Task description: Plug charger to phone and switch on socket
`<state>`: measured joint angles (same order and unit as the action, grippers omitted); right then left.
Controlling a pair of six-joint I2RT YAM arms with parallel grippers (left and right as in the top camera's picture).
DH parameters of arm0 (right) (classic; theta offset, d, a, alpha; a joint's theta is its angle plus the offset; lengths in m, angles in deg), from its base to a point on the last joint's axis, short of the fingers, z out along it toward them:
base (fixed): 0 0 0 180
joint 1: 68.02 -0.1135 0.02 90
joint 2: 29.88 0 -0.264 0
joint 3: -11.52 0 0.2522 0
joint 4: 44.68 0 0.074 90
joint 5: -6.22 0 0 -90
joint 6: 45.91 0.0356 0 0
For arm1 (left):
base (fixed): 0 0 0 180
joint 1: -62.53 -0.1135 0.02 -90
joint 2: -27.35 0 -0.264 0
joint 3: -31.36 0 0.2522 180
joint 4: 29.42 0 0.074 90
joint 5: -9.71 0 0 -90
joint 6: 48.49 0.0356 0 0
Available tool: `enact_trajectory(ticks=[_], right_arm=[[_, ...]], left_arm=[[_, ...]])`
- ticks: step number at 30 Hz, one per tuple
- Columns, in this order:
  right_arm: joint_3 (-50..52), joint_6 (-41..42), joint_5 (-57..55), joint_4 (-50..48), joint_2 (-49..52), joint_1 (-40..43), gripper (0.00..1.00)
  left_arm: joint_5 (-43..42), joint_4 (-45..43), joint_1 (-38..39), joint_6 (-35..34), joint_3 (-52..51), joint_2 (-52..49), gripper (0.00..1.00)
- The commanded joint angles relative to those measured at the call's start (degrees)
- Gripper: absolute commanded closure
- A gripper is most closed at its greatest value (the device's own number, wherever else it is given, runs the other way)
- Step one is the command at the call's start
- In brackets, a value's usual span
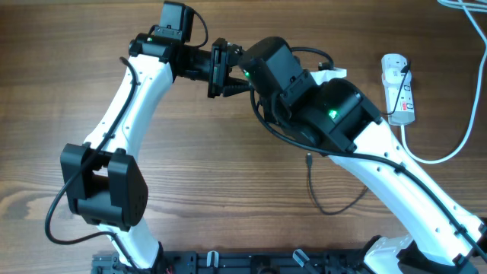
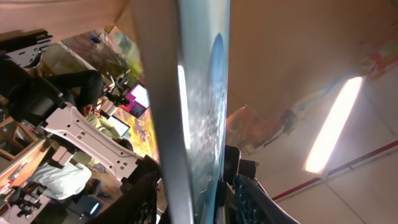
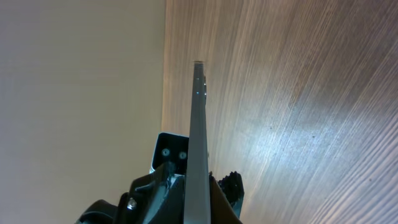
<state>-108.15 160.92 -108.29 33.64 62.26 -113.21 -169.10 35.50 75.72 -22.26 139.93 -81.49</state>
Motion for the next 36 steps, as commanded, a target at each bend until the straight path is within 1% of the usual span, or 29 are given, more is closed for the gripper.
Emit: enact_trajectory(ticks=[1, 5, 8, 11, 14, 17, 28, 32, 36], right_arm=[[-1.38, 1.84, -2.47, -0.98, -1.46, 0.2, 0.95], [-1.38, 1.81, -2.27, -1.6, -0.39, 0.13, 0.95], [-1.38, 1.84, 0.2, -1.55, 0.79, 0.15, 0.96], [-1.38, 1.81, 0.15, -1.95, 1.01, 0.15, 0.95], [-1.38, 1.79, 0.09, -2.54, 0.98, 0.15, 0.95], [-1.38, 1.81, 0.09, -2.56, 1.01, 0.15, 0.95], [-1.38, 1.81, -0.07, -2.34, 0.98, 0.15, 0.96], [-1.38, 1.81, -0.07, -2.32, 0.98, 0.15, 0.96], [-1.38, 1.81, -0.02, -2.38, 0.98, 0.15, 0.95]], left_arm=[[-1.53, 0.02, 0.15, 0.07, 0.94, 1.6, 0.57], [-1.36, 0.02, 0.15, 0.07, 0.94, 1.6, 0.58], [-1.36, 0.02, 0.15, 0.07, 0.94, 1.6, 0.58], [-1.36, 0.0, 0.15, 0.09, 0.94, 1.6, 0.62], [-1.36, 0.0, 0.15, 0.09, 0.94, 1.6, 0.62], [-0.2, 0.0, 0.15, 0.09, 0.94, 1.6, 0.67], [0.44, -0.02, 0.15, 0.11, 0.94, 1.6, 0.67], [2.36, 0.0, 0.15, 0.09, 0.94, 1.6, 0.69], [2.34, 0.0, 0.13, 0.09, 0.94, 1.6, 0.76]])
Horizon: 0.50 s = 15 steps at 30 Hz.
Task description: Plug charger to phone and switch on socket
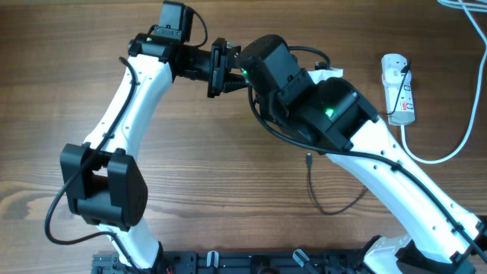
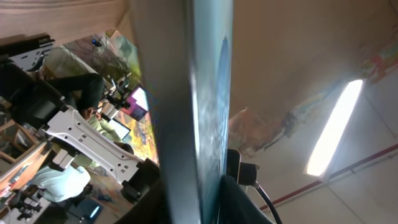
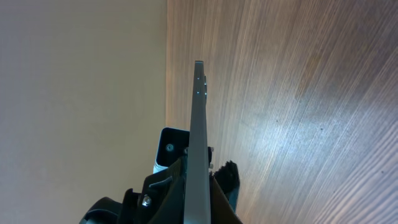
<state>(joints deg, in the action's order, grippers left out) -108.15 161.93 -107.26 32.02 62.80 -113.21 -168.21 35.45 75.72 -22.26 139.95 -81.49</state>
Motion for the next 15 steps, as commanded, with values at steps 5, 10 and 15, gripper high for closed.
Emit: enact_trajectory(ticks=[5, 10, 15], right_arm=[[-1.38, 0.79, -0.85, -0.76, 0.44, 0.15, 0.96], [-1.38, 0.61, -0.85, -0.76, 0.44, 0.15, 0.89], [-1.38, -0.83, -0.87, -0.79, 0.42, 0.15, 0.88]], left_arm=[[2.49, 0.02, 0.13, 0.09, 0.92, 1.6, 0.8], [2.93, 0.02, 0.13, 0.09, 0.92, 1.6, 0.88], [4.02, 0.04, 0.13, 0.09, 0.92, 1.6, 0.96]])
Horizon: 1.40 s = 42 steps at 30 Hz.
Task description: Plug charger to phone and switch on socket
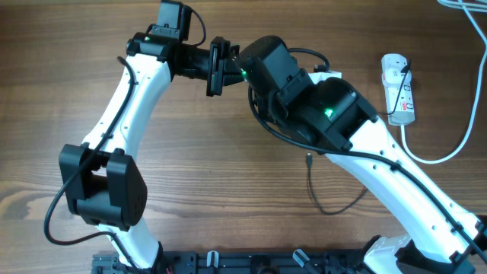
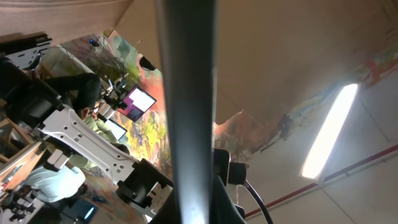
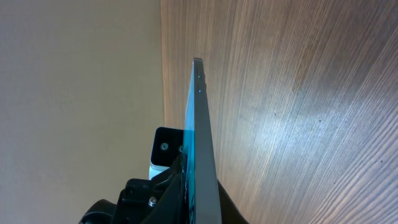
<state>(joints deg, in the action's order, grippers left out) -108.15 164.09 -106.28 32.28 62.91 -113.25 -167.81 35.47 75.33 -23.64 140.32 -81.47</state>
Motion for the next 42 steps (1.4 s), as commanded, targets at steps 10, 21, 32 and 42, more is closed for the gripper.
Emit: enact_trajectory(ticks=[10, 21, 32, 42], right_arm=[[-1.4, -24.81, -8.68, -3.28, -4.02, 0.22, 0.0], [-1.22, -76.46, 0.66, 15.04, -9.44, 12.2, 0.0], [22.75, -76.41, 7.89, 16.74, -7.8, 18.8, 0.0], [45.77, -90.01, 26.05, -5.53, -4.17, 18.84, 0.0]], left_arm=[[18.29, -0.2, -1.2, 2.21, 0.55, 1.57, 0.96], [21.68, 0.33, -5.2, 28.04, 0.55, 1.57, 0.96], [51.69, 10.54, -5.2, 36.24, 0.5, 1.57, 0.96], [61.92, 14.27, -5.2, 36.26, 0.48, 1.55, 0.96]])
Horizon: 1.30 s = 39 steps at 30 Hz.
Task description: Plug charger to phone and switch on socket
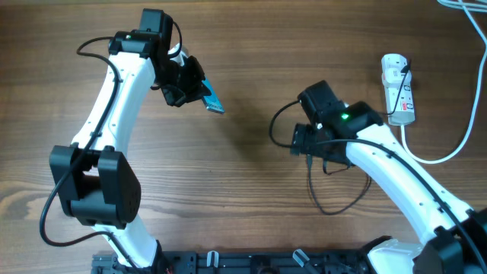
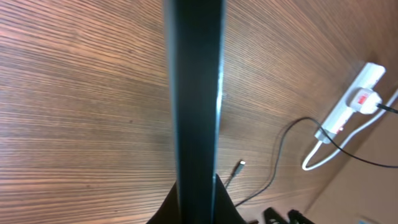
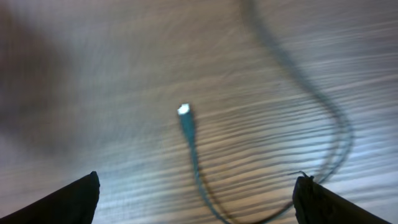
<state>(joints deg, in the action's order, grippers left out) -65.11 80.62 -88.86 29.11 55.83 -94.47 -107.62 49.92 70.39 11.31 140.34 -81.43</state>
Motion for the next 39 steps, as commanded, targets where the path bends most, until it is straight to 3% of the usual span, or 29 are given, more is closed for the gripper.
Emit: enact_trajectory(ticks=[1, 8, 9, 10, 17, 23, 26, 39], right_arm=[[3.28, -6.54, 8.61, -2.86, 3.78, 0.07, 0.01], [6.6, -9.6, 8.11, -4.74, 6.97, 0.09, 0.02], [7.61, -9.62, 7.37, -5.92, 6.97, 0.09, 0.05], [9.14, -9.51, 7.13, -8.02, 6.99, 0.07, 0.16], [14.88, -8.02, 7.67, -17.46, 7.08, 0.09, 0.19], [16.61, -7.85, 4.85, -20.2, 7.89, 0.09, 0.33], [16.61, -6.25, 3.43, -20.33, 7.91, 0.07, 0.45], [16.72, -4.85, 2.34, -20.57, 8.31, 0.07, 0.53]], left_arm=[[1.95, -0.17, -0.24, 1.31, 0.46, 1.51, 0.96], [1.97, -0.17, -0.24, 1.33, 0.46, 1.51, 0.96], [1.97, -0.17, -0.24, 1.33, 0.46, 1.51, 0.96], [1.95, -0.2, -0.24, 1.31, 0.46, 1.51, 0.96], [1.95, -0.55, -0.24, 1.33, 0.46, 1.51, 0.96], [1.95, -0.57, -0.24, 1.33, 0.46, 1.51, 0.96], [1.95, -0.57, -0.24, 1.31, 0.46, 1.51, 0.96], [1.95, -0.57, -0.24, 1.31, 0.46, 1.51, 0.96]])
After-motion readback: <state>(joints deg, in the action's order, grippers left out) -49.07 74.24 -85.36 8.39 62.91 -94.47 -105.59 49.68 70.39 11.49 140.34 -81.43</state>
